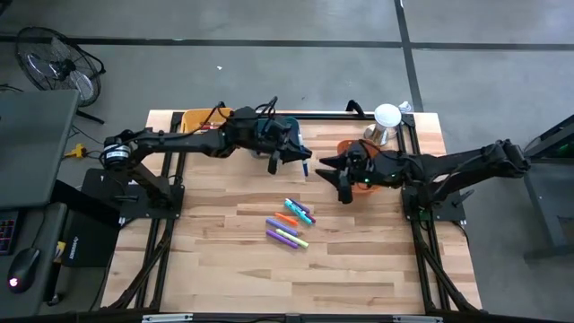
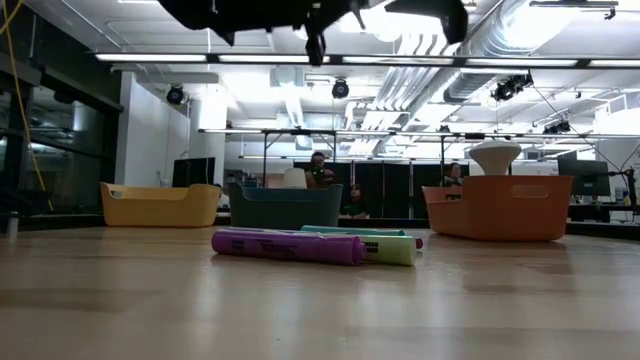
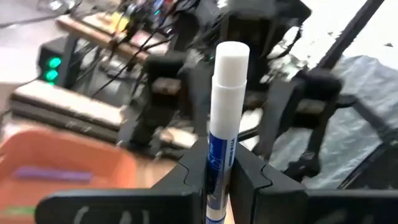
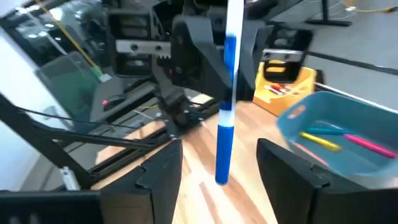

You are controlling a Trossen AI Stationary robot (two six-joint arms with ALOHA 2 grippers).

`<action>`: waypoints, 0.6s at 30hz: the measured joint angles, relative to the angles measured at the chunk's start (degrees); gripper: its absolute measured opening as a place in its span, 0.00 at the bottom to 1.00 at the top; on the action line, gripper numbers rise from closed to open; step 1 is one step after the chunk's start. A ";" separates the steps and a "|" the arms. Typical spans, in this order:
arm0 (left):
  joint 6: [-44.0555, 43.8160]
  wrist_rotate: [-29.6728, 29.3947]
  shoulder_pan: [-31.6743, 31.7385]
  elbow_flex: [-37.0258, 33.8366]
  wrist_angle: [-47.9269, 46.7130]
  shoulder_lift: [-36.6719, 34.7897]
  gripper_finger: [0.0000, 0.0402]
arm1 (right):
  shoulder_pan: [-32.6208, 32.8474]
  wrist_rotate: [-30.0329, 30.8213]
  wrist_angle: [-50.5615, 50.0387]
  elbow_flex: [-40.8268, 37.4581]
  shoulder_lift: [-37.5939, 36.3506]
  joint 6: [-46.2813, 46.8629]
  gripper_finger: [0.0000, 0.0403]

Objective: Pick & Place Markers
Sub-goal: Put the blue marker pen into the yellow bin

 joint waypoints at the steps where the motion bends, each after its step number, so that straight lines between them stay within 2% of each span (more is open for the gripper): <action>1: 0.36 0.02 0.71 -0.02 -1.20 -0.08 0.07 | 0.00 0.52 -1.29 0.00 -0.97 0.02 0.49; 10: 9.53 2.20 9.70 -0.02 -20.04 -5.78 0.07 | 0.07 2.42 -8.98 0.00 -6.66 0.70 0.49; 14: 15.42 3.81 14.67 -0.13 -31.04 -8.73 0.07 | 0.07 3.18 -9.80 0.00 -6.89 0.64 0.50; 18: 20.41 5.26 19.39 0.07 -38.10 -10.54 0.07 | 0.07 3.29 -10.66 0.00 -6.65 0.95 0.50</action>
